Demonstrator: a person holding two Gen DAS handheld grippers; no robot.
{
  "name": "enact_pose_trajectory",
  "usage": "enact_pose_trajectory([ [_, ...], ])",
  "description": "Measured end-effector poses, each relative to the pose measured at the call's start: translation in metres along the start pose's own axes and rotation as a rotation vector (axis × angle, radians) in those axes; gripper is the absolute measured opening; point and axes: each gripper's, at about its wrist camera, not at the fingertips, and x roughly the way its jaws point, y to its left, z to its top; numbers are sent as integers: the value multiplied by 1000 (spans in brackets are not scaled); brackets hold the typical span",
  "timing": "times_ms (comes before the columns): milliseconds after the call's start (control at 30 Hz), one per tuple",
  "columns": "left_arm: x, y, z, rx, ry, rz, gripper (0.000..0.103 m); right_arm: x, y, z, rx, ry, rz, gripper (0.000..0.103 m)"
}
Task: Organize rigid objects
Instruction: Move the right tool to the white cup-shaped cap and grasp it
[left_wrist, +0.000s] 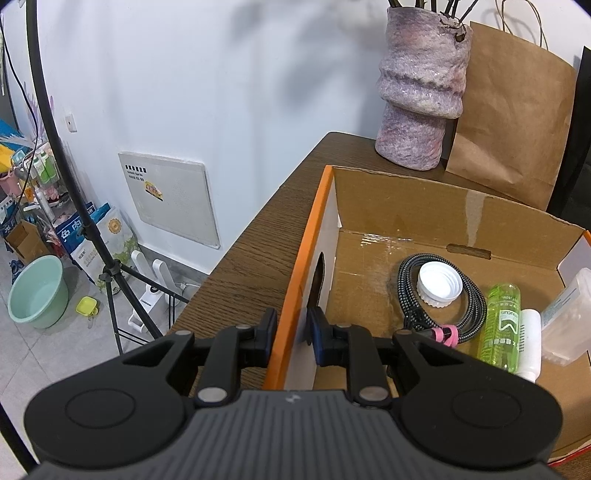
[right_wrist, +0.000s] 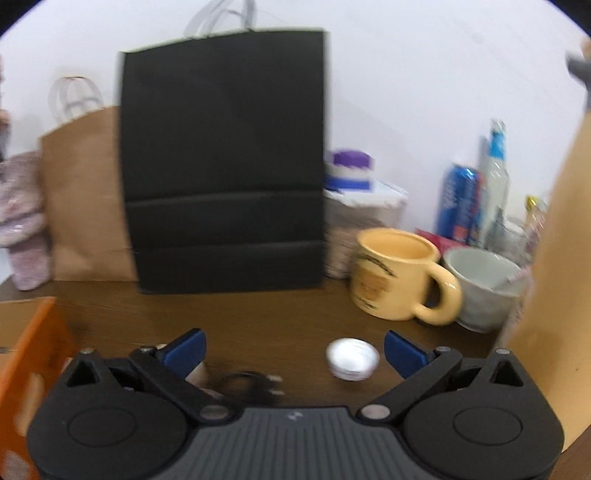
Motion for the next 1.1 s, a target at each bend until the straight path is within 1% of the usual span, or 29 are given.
enact_pose_trajectory([
  [100,0,0,0,0,0,0,20,20,-18,-6,11,33,-30,102],
  [167,0,0,0,-1,0,-2,20,33,-27,-9,12,61,-46,99],
  [267,0,-1,0,-2,1,-2,20,51,-33,-13,18,110,-40,94],
  [367,0,0,0,-2,1,-2,20,61,-29,-13,3,125,-37,91],
  [433,0,0,0,-1,0,-1,20,66,-26,-12,-13,133,-34,81],
  [467,0,0,0,0,0,0,20,69,-25,-11,-16,139,-34,78],
  [500,0,0,0,0,0,-1,20,71,-25,-11,-16,147,-34,70],
  [533,0,0,0,0,0,-1,20,74,-25,-10,-14,156,-36,56],
  [567,0,0,0,-1,0,-2,20,74,-27,-11,-1,156,-26,51],
  [600,0,0,0,-2,1,-2,20,74,-28,-10,15,156,-14,40],
  [700,0,0,0,-2,1,-3,20,70,-29,-11,15,144,-34,39],
  [967,0,0,0,-2,0,-2,20,58,-30,-10,24,107,-51,39],
  [1100,0,0,0,-4,2,-4,20,45,-28,-11,20,83,-55,39],
])
